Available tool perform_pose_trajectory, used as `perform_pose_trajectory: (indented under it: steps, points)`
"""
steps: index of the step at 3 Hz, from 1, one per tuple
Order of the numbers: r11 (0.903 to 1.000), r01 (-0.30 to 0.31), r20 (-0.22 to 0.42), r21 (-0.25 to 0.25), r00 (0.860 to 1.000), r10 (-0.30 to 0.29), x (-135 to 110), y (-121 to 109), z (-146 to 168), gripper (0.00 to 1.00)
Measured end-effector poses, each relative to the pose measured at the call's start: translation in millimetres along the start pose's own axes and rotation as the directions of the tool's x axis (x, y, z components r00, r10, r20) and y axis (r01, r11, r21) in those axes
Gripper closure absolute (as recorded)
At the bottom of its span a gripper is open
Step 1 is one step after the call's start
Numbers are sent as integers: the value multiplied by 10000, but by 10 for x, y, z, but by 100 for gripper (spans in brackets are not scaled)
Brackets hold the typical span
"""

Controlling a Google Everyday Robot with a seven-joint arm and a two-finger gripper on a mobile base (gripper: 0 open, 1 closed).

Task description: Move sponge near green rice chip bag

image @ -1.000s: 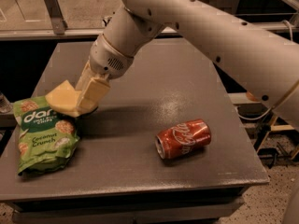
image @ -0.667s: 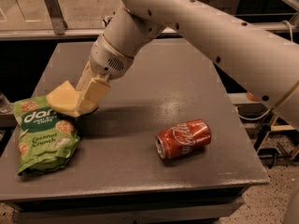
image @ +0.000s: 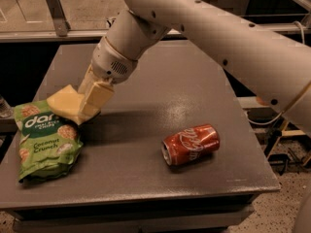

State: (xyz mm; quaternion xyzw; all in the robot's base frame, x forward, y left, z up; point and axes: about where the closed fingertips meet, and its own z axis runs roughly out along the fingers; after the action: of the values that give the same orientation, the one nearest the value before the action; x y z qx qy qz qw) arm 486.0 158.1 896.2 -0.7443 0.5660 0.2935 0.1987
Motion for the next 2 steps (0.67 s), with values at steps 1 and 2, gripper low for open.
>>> perform_pose_trajectory:
  steps: [1, 2]
  points:
    - [10000, 17, -4, -20, 10000, -17, -8, 5, 13, 0]
    - [10000, 17, -4, -21, 10000, -17, -8, 5, 13, 0]
